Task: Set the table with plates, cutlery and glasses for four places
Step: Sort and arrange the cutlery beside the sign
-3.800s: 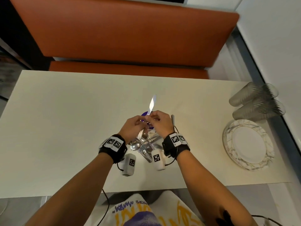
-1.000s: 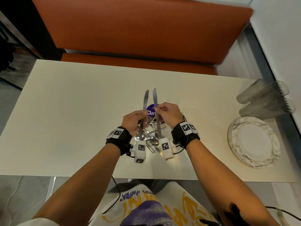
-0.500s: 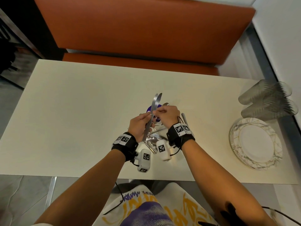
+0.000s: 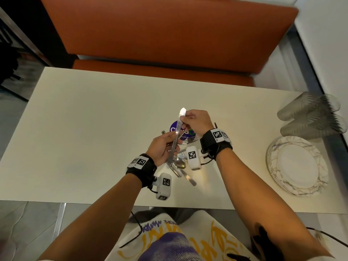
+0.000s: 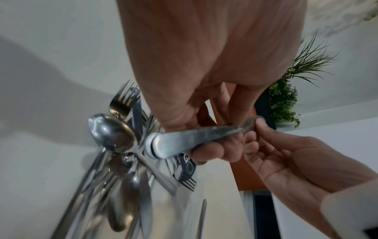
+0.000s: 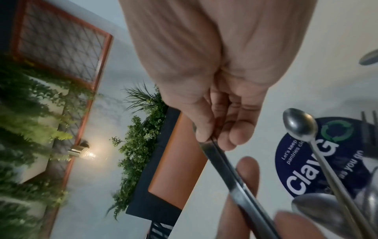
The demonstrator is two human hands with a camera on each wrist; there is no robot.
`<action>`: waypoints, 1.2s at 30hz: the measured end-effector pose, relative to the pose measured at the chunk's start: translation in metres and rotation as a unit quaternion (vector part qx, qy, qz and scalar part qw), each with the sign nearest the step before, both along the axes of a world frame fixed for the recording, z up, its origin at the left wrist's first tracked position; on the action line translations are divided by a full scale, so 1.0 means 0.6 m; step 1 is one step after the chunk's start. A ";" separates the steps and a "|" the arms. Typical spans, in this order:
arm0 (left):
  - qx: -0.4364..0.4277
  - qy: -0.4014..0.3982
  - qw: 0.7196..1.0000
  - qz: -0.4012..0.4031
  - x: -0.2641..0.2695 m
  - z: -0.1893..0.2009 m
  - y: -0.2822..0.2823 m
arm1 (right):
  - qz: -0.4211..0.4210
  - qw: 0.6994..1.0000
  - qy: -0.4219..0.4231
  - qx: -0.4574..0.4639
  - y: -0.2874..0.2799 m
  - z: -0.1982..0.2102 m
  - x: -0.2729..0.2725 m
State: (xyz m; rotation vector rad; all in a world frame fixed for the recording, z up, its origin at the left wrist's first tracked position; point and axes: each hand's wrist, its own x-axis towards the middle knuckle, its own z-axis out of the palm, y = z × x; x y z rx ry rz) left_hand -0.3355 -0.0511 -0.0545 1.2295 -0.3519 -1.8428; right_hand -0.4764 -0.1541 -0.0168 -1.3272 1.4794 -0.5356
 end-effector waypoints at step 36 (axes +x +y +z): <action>0.072 -0.285 0.954 0.063 0.133 -0.049 0.026 | 0.314 0.896 0.312 -0.040 0.092 -0.147 0.003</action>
